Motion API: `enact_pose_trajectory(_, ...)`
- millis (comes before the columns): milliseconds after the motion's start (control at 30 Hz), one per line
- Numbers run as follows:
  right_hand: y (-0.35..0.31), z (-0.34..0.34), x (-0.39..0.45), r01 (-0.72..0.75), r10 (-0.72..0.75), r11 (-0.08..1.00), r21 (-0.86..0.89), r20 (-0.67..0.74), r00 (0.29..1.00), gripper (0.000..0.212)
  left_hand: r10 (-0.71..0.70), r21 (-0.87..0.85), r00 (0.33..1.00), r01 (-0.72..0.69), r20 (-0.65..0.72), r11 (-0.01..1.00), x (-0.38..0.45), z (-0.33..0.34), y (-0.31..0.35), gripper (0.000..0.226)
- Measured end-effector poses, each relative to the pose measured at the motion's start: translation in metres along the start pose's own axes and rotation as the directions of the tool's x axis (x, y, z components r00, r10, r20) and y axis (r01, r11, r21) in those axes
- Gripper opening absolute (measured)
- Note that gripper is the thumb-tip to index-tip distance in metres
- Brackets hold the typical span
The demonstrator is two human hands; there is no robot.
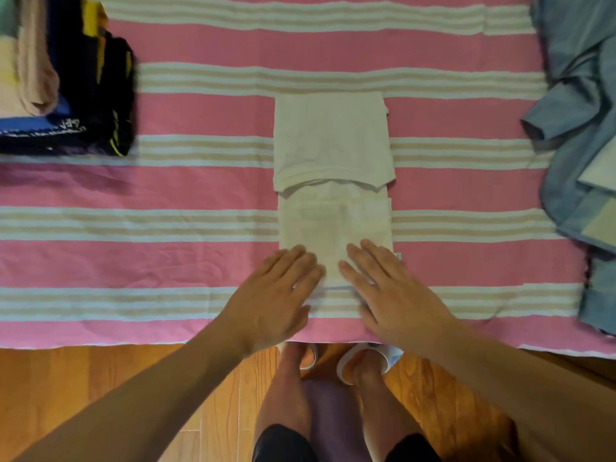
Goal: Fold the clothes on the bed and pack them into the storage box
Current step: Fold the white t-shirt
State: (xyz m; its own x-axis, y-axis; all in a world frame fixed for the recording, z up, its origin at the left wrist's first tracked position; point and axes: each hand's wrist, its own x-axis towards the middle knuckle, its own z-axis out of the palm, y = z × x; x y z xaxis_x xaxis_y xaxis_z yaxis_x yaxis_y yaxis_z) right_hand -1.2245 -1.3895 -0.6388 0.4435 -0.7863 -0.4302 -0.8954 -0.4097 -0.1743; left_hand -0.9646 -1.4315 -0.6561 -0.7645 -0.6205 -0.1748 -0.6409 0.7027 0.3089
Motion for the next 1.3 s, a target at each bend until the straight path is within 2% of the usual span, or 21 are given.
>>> enact_pose_trajectory(100,0.018,-0.001,0.026,-0.127,0.132,0.988,-0.083,0.054,0.990,0.079,-0.013,0.162,0.998,0.003,0.060,0.987,0.014,0.010,-0.012,0.059)
enact_pose_trajectory(200,0.023,-0.004,0.044,-0.145,0.159,0.979,-0.141,0.090,0.983,0.063,-0.035,0.207,0.997,0.021,0.064,0.978,0.037,-0.001,-0.012,0.043)
enact_pose_trajectory(267,0.017,-0.015,0.041,-0.149,0.162,0.983,-0.105,0.134,0.978,0.058,-0.033,0.132,0.997,0.023,0.074,0.991,0.037,-0.013,-0.007,0.034)
enact_pose_trajectory(333,0.008,-0.038,0.020,-0.074,0.088,0.995,-0.073,0.214,0.973,0.058,-0.050,-0.020,0.974,0.056,0.220,0.998,0.020,-0.030,0.005,0.038)
enact_pose_trajectory(400,0.006,-0.067,-0.006,-0.024,-0.008,0.995,0.092,0.332,0.943,0.057,-0.118,-0.242,0.923,0.216,0.365,0.946,-0.001,-0.052,0.014,0.044)
enact_pose_trajectory(433,0.006,-0.082,-0.014,-0.068,-0.018,0.977,0.204,0.392,0.920,0.054,-0.179,-0.359,0.887,0.347,0.426,0.866,-0.007,-0.065,0.017,0.041)
enact_pose_trajectory(500,0.013,-0.095,-0.012,-0.202,0.014,0.890,0.409,0.419,0.908,0.046,-0.328,-0.558,0.806,0.581,0.492,0.592,-0.006,-0.087,0.018,0.032)
enact_pose_trajectory(567,0.032,-0.107,0.011,-0.328,0.139,0.771,0.545,0.358,0.923,0.037,-0.487,-0.693,0.735,0.651,0.472,0.309,0.011,-0.100,0.010,0.021)
enact_pose_trajectory(633,0.055,-0.108,0.041,-0.386,0.318,0.595,0.705,0.235,0.919,0.032,-0.636,-0.757,0.631,0.644,0.444,0.110,0.036,-0.102,-0.007,0.016)
enact_pose_trajectory(700,0.072,-0.105,0.072,-0.388,0.462,0.421,0.820,0.175,0.870,0.029,-0.729,-0.783,0.526,0.622,0.438,-0.022,0.061,-0.093,-0.023,0.018)
enact_pose_trajectory(800,0.078,-0.085,0.101,-0.392,0.587,0.391,0.833,0.102,0.803,0.024,-0.808,-0.811,0.432,0.578,0.401,-0.094,0.087,-0.074,-0.036,0.023)
enact_pose_trajectory(1000,0.066,-0.059,0.108,-0.299,0.767,0.295,0.908,-0.038,0.641,0.017,-0.944,-0.881,0.305,0.473,0.129,0.032,0.094,-0.059,-0.024,0.023)
enact_pose_trajectory(1033,0.065,-0.058,0.110,-0.293,0.777,0.295,0.909,-0.051,0.627,0.015,-0.953,-0.870,0.293,0.487,0.078,0.078,0.094,-0.057,-0.022,0.024)
enact_pose_trajectory(1067,0.065,-0.056,0.114,-0.294,0.787,0.298,0.908,-0.059,0.614,0.013,-0.949,-0.823,0.313,0.530,-0.031,0.202,0.093,-0.053,-0.021,0.025)
enact_pose_trajectory(1100,0.066,-0.054,0.117,-0.293,0.793,0.300,0.908,-0.066,0.606,0.011,-0.901,-0.713,0.391,0.576,-0.189,0.400,0.093,-0.049,-0.019,0.028)
enact_pose_trajectory(1133,0.068,-0.053,0.121,-0.293,0.794,0.306,0.906,-0.073,0.604,0.010,-0.789,-0.539,0.524,0.583,-0.322,0.608,0.094,-0.043,-0.015,0.031)
enact_pose_trajectory(1167,0.068,-0.055,0.123,-0.302,0.792,0.325,0.896,-0.083,0.605,0.010,-0.637,-0.340,0.682,0.540,-0.358,0.770,0.096,-0.036,-0.008,0.036)
enact_pose_trajectory(1200,0.067,-0.054,0.124,-0.328,0.786,0.388,0.861,-0.123,0.606,0.012,-0.512,-0.196,0.812,0.474,-0.280,0.858,0.099,-0.029,-0.001,0.044)
enact_pose_trajectory(1233,0.065,-0.054,0.122,-0.369,0.772,0.491,0.789,-0.199,0.603,0.017,-0.454,-0.121,0.878,0.440,-0.149,0.890,0.101,-0.023,0.004,0.051)
enact_pose_trajectory(1267,0.059,-0.052,0.118,-0.419,0.741,0.606,0.677,-0.288,0.607,0.025,-0.463,-0.091,0.886,0.460,-0.018,0.883,0.104,-0.017,0.007,0.056)
enact_pose_trajectory(1300,0.051,-0.049,0.112,-0.449,0.687,0.702,0.553,-0.361,0.630,0.035,-0.501,-0.088,0.862,0.506,0.073,0.858,0.107,-0.009,0.005,0.059)
